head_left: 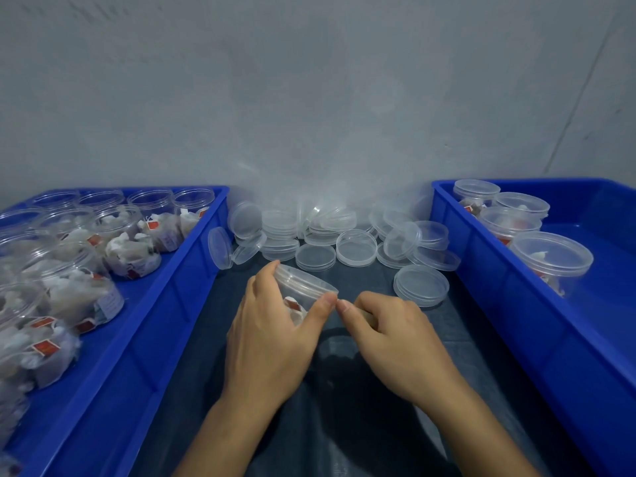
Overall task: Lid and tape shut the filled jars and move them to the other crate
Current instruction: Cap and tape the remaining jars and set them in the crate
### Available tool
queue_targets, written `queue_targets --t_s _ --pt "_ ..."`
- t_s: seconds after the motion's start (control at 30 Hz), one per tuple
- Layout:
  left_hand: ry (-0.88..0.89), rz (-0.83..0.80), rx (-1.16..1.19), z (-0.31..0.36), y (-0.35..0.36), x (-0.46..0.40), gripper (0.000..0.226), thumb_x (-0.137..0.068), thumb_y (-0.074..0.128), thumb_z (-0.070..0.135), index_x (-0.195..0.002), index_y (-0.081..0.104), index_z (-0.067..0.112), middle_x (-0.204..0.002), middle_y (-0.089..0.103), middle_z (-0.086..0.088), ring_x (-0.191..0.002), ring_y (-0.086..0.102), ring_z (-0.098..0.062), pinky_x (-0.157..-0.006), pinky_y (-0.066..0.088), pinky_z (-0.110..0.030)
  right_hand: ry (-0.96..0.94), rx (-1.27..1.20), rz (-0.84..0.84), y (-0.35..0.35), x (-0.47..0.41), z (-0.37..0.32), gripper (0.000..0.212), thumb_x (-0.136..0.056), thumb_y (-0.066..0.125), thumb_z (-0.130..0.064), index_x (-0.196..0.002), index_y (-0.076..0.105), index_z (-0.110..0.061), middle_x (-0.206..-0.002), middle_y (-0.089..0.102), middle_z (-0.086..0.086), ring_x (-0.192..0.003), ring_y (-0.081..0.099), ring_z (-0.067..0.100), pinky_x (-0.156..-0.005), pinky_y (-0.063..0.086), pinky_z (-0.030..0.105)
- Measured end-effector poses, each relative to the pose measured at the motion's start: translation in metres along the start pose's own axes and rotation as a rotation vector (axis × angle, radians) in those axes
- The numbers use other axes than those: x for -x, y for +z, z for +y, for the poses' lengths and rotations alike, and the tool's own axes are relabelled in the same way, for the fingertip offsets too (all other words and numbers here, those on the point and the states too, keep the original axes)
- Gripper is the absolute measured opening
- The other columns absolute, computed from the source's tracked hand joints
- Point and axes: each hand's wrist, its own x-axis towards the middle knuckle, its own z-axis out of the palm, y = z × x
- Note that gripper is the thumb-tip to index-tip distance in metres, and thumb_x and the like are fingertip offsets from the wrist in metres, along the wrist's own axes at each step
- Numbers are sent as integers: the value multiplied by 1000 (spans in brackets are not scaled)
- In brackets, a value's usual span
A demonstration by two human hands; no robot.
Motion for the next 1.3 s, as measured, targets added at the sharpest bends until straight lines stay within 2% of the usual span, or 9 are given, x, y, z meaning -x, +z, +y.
queue_targets --t_s 0.3,0.5,0.67,0.8,0.9,1.0,1.07,1.2,1.3 --pt "-27 21 13 -1 4 -2 93 -75 62 86 -147 44 29 -130 60 12 -115 61 -12 -86 42 -28 -43 17 52 4 0 3 52 -100 45 -60 -69 43 -18 -63 56 -10 -62 51 18 -60 40 40" --pt "-33 13 21 -1 2 -3 95 -72 59 92 -142 44 30 -120 67 12 -110 65 -14 -92 54 -40 -65 37 62 7 0 2 48 -102 46 -53 -67 39 -20 -65 56 -16 -61 50 18 -60 35 41" --pt "-32 11 30 2 0 -1 91 -73 68 82 -142 44 28 -120 66 11 -110 65 -17 -94 55 -43 -77 66 115 9 0 2 48 -99 48 -52 -67 40 -18 -55 49 -5 -59 49 21 -60 40 41" --pt "-38 8 54 4 -1 0 88 -72 69 80 -138 46 28 -114 69 11 -106 67 -17 -92 55 -44 -93 111 173 9 2 0 50 -91 40 -60 -66 43 -17 -52 46 -2 -58 49 23 -59 44 40" --pt "-55 -11 75 5 -1 -1 84 -69 65 86 -131 48 32 -108 69 16 -99 66 -8 -88 53 -36 -99 113 204 8 2 -1 50 -90 42 -60 -64 44 -17 -50 45 -3 -58 50 25 -59 43 40" --pt "-78 -45 115 3 -3 -4 75 -64 56 91 -119 49 41 -95 68 25 -91 63 9 -82 49 -27 -110 77 205 6 2 -2 49 -89 45 -57 -63 48 -16 -50 45 -3 -56 50 24 -58 45 40" --pt "-117 -72 166 -1 -3 -6 74 -63 56 90 -117 55 39 -91 70 26 -91 63 13 -82 51 -26 -124 46 205 4 2 -2 48 -88 46 -56 -62 48 -16 -50 46 -3 -54 48 22 -56 42 39" --pt "-187 -144 315 -10 -3 -11 76 -63 59 88 -111 67 31 -93 75 20 -87 69 4 -82 56 -30 -148 -14 213 0 2 -2 50 -86 49 -56 -60 50 -14 -51 47 1 -52 46 23 -53 40 40" --pt "-264 -234 554 -15 -2 -13 72 -66 66 82 -104 74 21 -94 79 5 -84 73 -12 -85 60 -43 -150 -121 202 -6 2 0 54 -83 49 -57 -60 48 -9 -54 41 6 -51 39 23 -51 34 38"
